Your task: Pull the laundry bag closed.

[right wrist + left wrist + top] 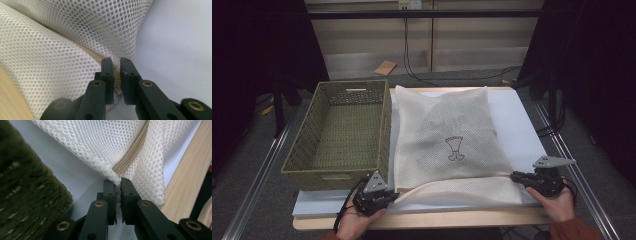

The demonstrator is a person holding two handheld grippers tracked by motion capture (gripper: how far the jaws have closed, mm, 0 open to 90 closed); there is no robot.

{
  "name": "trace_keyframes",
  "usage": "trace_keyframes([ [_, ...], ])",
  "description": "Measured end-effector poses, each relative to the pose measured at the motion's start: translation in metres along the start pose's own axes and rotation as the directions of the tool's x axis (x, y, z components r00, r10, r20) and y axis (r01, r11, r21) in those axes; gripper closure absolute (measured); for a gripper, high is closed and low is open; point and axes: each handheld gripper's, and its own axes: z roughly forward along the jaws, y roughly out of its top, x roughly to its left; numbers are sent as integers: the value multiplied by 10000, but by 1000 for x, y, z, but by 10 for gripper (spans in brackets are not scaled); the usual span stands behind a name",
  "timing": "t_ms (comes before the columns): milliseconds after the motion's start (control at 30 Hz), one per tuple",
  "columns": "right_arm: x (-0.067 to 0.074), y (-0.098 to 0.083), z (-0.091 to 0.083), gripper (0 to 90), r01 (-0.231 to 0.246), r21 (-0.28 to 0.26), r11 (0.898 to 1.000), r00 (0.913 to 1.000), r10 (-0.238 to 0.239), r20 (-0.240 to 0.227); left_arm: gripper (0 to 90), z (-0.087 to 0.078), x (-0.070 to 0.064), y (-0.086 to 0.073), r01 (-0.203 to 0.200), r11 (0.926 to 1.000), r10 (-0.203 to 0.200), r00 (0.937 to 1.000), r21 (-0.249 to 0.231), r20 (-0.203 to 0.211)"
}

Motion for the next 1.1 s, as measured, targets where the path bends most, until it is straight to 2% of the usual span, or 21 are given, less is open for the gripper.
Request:
trace_keyframes([
  [100,-1,-2,7,823,160,247,9996,9998,-156,-151,834,1,1,-1,98,9997,-97,9999,-230,51],
  [133,0,-3,9,823,294,345,9990,9994,-287,-213,827,0,1,-1,18,9999,-18,10000,-119,-39],
  [200,1,-3,11,822,486,319,9983,9987,-481,-163,799,1,2,-2,-96,9998,96,10000,-196,-21],
  [300,2,-3,12,816,434,248,9987,9987,-427,-285,750,1,4,-3,-69,9995,69,10000,-320,8],
  [367,1,-4,11,799,266,109,9996,9986,-261,-465,729,-1,4,-3,243,9994,-240,9997,-258,89],
  [400,0,-4,11,775,270,7,9996,9977,-269,-626,697,-2,3,-3,353,9990,-353,9994,-278,-12],
  [467,1,-4,10,760,136,-76,9999,9949,-143,-1003,606,-7,0,-4,304,9985,-315,9992,-445,-241],
  [500,2,-3,10,736,136,-146,9998,9957,-149,-913,569,-10,0,-4,423,9975,-433,9989,-558,-172],
  [567,3,-2,6,661,47,-501,9987,9950,-97,-998,491,-16,-1,-5,591,9940,-622,9976,-922,-311],
  [600,4,-2,4,618,-30,-651,9979,9961,-27,-886,460,-19,-2,-7,648,9920,-676,9975,-1086,-219],
  [733,3,-1,-3,480,-431,-1208,9917,9964,338,-782,339,-32,-6,-13,460,9867,-540,9974,-1561,-472],
  [767,3,0,-5,462,-472,-1374,9894,9962,365,-797,300,-35,-7,-14,581,9841,-679,9963,-1679,-535],
  [800,3,1,-8,439,-543,-1525,9868,9960,427,-788,273,-39,-7,-15,536,9823,-638,9966,-1796,-514],
  [833,3,1,-10,403,-646,-1704,9833,9957,522,-765,254,-42,-7,-15,552,9808,-677,9959,-1873,-607],
  [867,3,3,-12,378,-658,-1880,9800,9959,528,-734,241,-47,-8,-16,441,9803,-617,9943,-1924,-866],
  [900,4,4,-15,376,-722,-2001,9771,9957,589,-716,227,-51,-8,-17,434,9756,-635,9941,-2153,-875],
  [967,6,5,-20,353,-887,-2296,9692,9943,725,-782,224,-62,-7,-20,406,9679,-733,9895,-2480,-1243],
  [1000,8,6,-23,353,-873,-2460,9653,9950,725,-685,215,-66,-6,-21,391,9646,-750,9888,-2608,-1293],
  [1033,9,6,-25,353,-875,-2546,9631,9953,737,-633,213,-69,-5,-22,474,9592,-881,9869,-2786,-1354],
  [1100,12,7,-29,360,-844,-2582,9624,9957,714,-595,196,-75,-4,-24,549,9534,-1070,9809,-2966,-1623],
])
